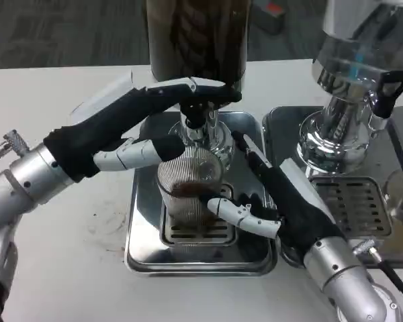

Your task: Grasp the cup under the faucet to collect the drink, then remove the cup.

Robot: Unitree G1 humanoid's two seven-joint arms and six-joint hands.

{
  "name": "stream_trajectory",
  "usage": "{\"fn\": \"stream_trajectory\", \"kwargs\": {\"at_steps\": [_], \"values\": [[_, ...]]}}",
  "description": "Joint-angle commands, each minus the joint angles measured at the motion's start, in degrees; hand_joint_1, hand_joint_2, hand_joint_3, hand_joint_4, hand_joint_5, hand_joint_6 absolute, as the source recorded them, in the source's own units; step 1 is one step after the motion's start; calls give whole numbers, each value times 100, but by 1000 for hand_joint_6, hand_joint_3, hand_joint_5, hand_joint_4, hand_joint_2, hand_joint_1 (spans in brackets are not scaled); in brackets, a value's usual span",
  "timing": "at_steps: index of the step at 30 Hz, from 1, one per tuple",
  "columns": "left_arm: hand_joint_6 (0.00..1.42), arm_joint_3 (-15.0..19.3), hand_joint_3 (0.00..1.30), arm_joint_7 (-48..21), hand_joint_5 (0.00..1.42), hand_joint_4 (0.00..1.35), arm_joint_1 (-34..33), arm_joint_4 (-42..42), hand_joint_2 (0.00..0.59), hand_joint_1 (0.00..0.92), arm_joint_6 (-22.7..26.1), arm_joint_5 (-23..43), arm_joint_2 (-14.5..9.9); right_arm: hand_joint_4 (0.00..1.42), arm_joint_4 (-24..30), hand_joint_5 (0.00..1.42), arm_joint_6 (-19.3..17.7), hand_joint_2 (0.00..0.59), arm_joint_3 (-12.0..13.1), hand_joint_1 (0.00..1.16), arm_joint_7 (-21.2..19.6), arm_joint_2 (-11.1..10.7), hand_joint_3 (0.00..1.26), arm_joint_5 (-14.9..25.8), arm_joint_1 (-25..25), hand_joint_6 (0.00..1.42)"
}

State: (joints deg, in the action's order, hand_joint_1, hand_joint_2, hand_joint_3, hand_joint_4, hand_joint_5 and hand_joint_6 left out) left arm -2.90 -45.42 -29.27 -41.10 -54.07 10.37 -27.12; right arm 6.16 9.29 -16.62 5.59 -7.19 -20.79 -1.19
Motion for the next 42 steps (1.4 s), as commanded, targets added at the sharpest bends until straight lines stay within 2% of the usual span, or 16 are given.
{"fn": "stream_trajectory", "kwargs": {"at_steps": [1,23,31,36,42], "values": [[203,68,304,136,216,223,297,-169,98,0,71,-288,-194,0,-70,0,-80,237,6,546,21,15,0,75,-83,30],[207,539,304,509,216,227,612,-203,117,0,277,-245,-282,0,-306,0,-232,233,-62,538,123,-27,0,258,-256,32],[208,758,305,598,225,235,760,-298,118,0,387,-216,-342,0,-431,0,-367,220,-64,503,190,-54,0,298,-289,19],[217,822,317,640,241,249,840,-334,120,0,428,-225,-358,0,-538,0,-458,205,-38,443,243,-54,0,386,-301,3],[221,887,326,667,243,262,881,-356,121,0,467,-240,-372,0,-681,0,-588,205,-11,433,290,-71,0,464,-326,2]]}}
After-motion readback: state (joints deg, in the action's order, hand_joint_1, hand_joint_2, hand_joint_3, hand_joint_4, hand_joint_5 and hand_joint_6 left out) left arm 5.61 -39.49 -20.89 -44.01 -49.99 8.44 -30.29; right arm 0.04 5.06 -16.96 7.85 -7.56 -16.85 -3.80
